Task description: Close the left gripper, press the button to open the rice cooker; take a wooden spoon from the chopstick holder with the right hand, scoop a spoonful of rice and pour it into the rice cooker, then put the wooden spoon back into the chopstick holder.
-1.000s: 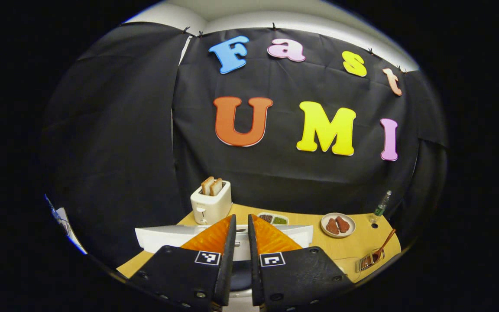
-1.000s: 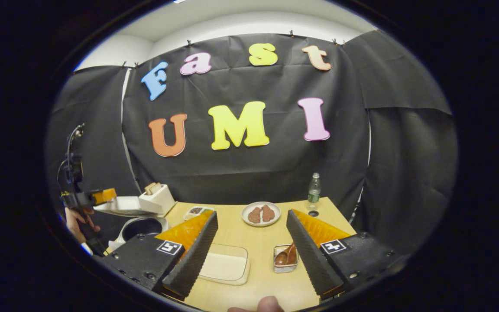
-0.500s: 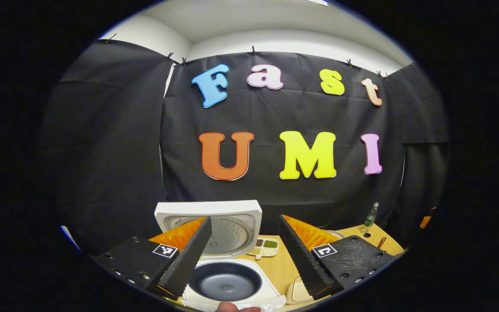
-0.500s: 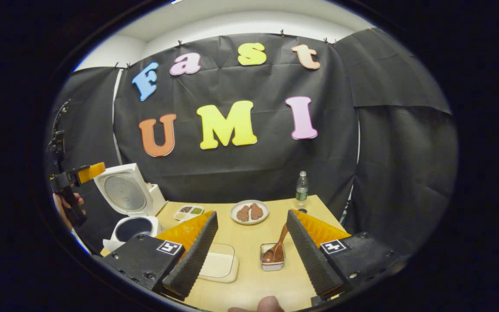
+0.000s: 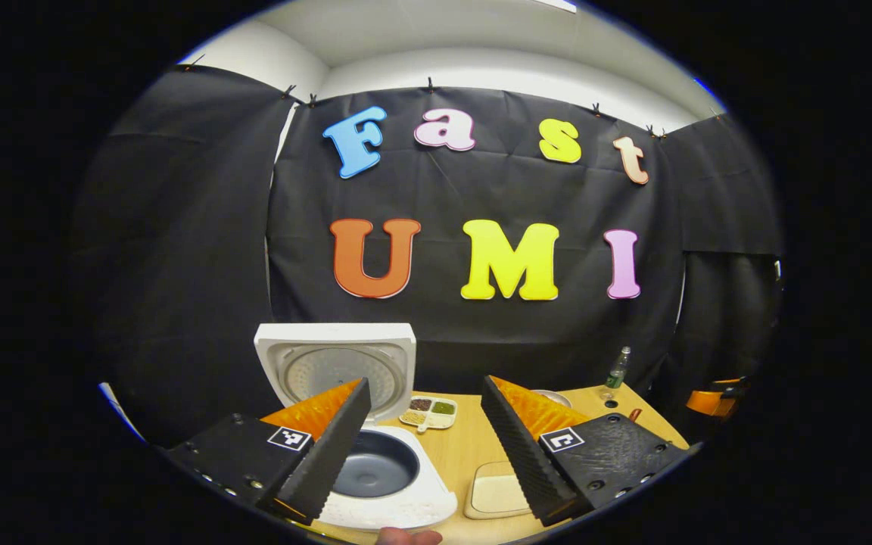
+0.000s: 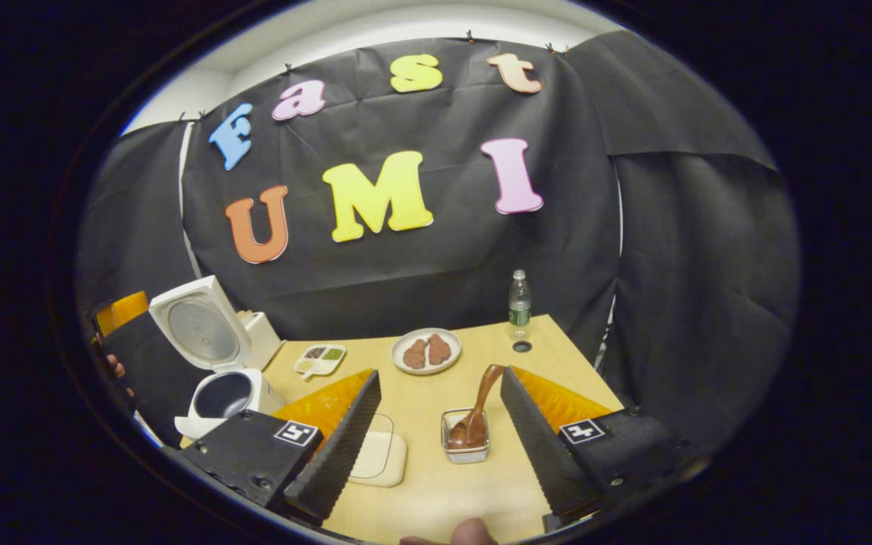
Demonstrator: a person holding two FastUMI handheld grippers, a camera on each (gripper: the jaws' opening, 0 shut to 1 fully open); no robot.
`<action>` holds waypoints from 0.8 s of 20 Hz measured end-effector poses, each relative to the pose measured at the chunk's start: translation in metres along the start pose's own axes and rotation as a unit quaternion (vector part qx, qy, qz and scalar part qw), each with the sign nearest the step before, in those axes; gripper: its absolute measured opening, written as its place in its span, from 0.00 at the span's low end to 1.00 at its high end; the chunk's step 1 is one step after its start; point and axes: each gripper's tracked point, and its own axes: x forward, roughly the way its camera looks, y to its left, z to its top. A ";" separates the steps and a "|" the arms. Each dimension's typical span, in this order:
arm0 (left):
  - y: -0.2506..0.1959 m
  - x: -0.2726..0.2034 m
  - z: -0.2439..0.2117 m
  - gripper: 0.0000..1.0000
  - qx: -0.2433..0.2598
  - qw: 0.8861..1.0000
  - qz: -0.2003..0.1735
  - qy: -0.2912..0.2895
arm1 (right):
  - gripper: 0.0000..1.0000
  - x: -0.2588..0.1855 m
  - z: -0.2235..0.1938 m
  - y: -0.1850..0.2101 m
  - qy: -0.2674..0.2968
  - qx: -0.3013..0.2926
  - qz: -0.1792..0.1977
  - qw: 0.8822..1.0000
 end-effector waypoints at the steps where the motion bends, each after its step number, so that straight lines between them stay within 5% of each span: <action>1: -0.004 0.000 -0.003 0.94 0.000 1.000 -0.005 0.006 | 1.00 0.009 -0.004 -0.007 0.009 0.008 -0.001 1.000; 7: -0.042 0.015 -0.011 0.94 0.009 1.000 -0.024 0.018 | 1.00 0.081 -0.042 -0.044 0.065 0.028 0.010 0.997; 13: -0.060 0.044 -0.022 0.94 -0.003 1.000 -0.002 0.023 | 0.99 0.165 -0.080 -0.066 0.129 0.059 0.037 0.989; 16: -0.064 0.058 -0.026 0.94 0.004 1.000 0.011 0.027 | 0.88 0.197 -0.101 -0.070 0.157 0.069 0.049 0.984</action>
